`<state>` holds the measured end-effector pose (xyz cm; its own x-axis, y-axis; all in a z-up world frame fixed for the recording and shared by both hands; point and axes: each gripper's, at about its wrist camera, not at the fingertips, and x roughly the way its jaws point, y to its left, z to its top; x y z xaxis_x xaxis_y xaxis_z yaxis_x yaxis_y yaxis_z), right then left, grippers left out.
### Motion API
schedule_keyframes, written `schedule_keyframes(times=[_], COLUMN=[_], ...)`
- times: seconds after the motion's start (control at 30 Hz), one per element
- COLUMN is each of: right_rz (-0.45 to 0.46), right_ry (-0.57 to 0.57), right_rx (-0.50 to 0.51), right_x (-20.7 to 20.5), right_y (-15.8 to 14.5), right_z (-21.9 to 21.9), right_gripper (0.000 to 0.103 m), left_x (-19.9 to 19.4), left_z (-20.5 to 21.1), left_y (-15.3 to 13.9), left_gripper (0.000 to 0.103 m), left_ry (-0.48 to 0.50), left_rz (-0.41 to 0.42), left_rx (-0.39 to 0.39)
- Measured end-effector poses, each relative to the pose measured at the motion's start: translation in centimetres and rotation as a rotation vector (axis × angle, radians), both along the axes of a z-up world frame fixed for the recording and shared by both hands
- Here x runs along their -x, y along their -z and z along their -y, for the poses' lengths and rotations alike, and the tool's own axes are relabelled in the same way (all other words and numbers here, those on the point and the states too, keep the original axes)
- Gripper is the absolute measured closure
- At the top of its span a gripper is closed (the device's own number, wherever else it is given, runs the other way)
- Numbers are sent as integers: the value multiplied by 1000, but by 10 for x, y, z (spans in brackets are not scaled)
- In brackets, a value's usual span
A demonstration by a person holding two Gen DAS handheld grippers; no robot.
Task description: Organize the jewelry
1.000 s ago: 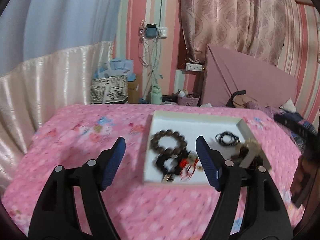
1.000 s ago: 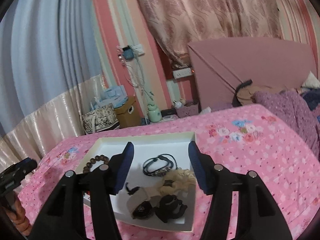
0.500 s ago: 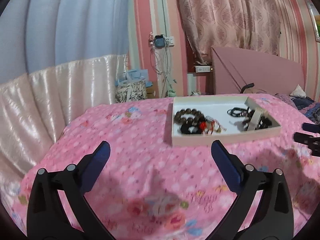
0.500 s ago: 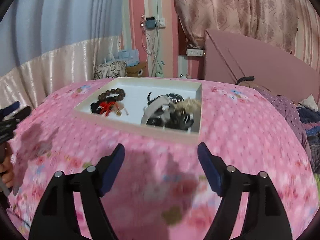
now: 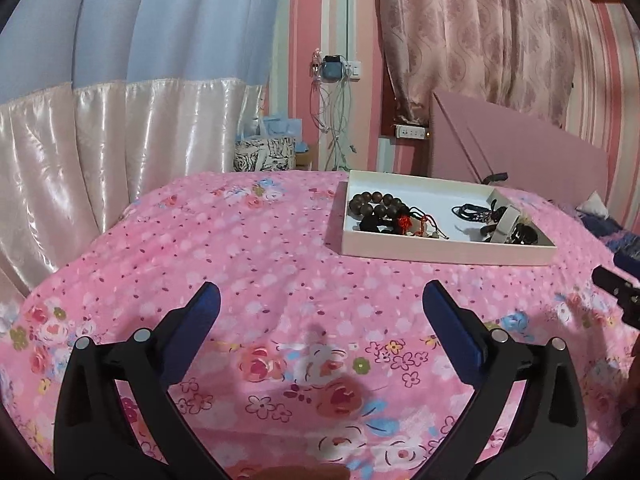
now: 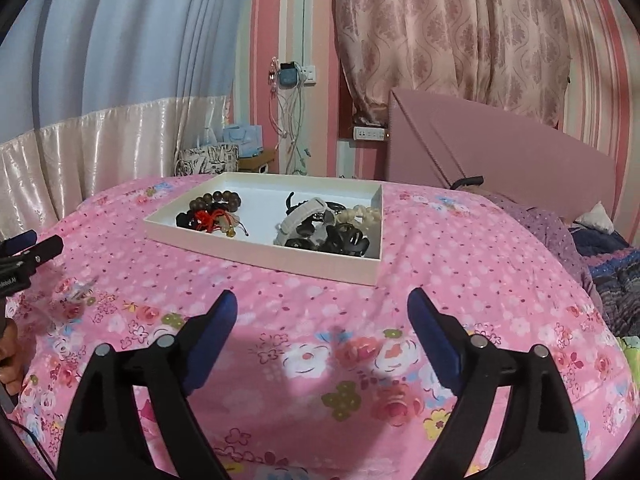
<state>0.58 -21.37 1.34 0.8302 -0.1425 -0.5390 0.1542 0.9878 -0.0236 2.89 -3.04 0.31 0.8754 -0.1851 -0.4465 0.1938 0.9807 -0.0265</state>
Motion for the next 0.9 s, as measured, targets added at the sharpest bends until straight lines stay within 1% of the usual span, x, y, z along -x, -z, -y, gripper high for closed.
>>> schedule_keyframes(times=[0.03,0.07,0.1,0.13,0.2,0.3,0.43,0.53,0.9], right_rz=[0,1,-4,-16,-21,22,75,75,75], right_ry=[0,1,5,13,41,55,72,72,72], right_rx=[0,-2,-6,-9,-10,-18,-19,-14,-19], right_x=[0,0,-1,-2,-3,5,15,15,15], right_y=[0,0,1,1,1,-2,-6,-7,-7], right_z=[0,1,2,3,4,7,8,8,9], right_gripper=[16,13,7,5,5,5,5,5,5], left_x=[0,-1,-1,-2,-3,-4,2,3,4], left_z=[-1,-1,-2,-3,-3,1,7,10,11], left_y=[0,0,1,2,1,2,-1,-1,0], left_gripper=[3,3,3,3,3,3,3,3,3], left_ry=[-6,-7,-12,-15,-10,-3,2,2,5], left_rz=[0,-2,-8,-11,-12,-10,23,35,35], left_rx=[3,6,7,11,17,6,-25,-37,-47])
